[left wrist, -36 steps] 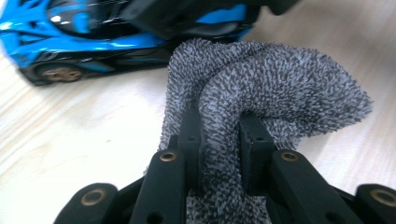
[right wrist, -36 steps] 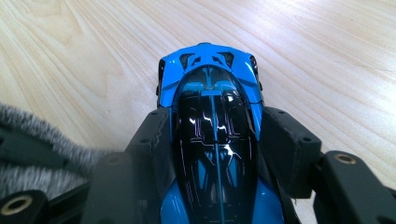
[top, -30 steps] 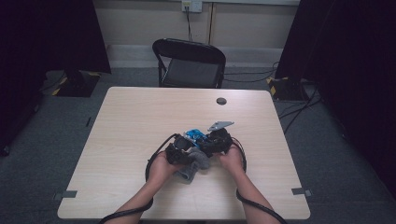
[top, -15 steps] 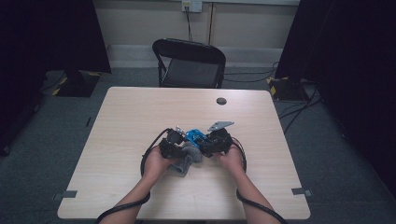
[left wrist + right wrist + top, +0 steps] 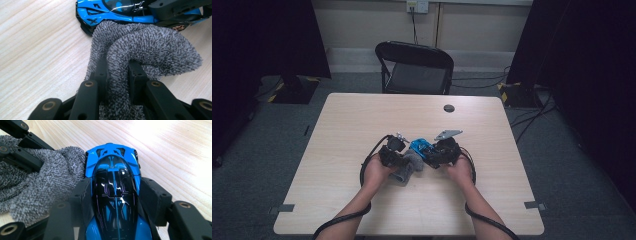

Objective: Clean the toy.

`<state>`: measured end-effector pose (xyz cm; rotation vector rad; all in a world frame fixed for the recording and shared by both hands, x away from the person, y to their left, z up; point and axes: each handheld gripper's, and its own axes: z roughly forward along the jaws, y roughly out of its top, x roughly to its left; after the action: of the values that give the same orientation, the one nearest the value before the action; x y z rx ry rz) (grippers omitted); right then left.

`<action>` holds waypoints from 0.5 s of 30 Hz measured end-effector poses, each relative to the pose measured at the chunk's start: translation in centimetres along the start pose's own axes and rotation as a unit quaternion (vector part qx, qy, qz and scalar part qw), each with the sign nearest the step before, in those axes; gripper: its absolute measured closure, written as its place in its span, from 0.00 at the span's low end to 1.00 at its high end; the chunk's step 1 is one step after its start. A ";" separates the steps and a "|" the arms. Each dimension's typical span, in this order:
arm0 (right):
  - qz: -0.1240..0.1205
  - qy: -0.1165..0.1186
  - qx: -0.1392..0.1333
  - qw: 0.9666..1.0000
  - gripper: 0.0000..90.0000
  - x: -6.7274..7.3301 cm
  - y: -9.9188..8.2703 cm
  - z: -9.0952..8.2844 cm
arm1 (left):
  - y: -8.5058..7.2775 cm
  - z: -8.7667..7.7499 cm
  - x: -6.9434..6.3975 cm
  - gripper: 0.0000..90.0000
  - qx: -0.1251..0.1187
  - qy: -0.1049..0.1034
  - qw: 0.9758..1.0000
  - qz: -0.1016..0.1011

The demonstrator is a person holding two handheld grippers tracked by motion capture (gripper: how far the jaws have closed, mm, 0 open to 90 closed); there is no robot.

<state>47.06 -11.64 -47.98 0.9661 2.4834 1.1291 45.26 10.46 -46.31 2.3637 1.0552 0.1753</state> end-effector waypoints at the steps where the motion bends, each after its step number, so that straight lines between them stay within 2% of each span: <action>1: 0.000 0.000 -0.001 1.000 0.49 0.0 0.0 0.0 | 0.0 0.0 0.1 0.81 0.000 0.001 1.000 0.001; 6: 0.001 0.000 -0.001 1.000 0.49 0.0 0.0 0.0 | -0.2 -0.2 0.6 0.81 0.001 0.009 1.000 -0.005; 10: 0.001 0.001 -0.003 1.000 0.49 0.0 -0.1 0.0 | -0.5 -0.3 1.0 0.81 -0.004 0.001 1.000 -0.018; 15: 0.001 0.000 -0.002 1.000 0.49 0.0 -0.1 0.0 | -0.3 -0.3 1.2 0.81 -0.004 0.001 1.000 -0.019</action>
<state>47.03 -11.67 -48.01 0.9665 2.4805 1.1350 45.78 11.61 -46.36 2.3355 1.0978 0.1666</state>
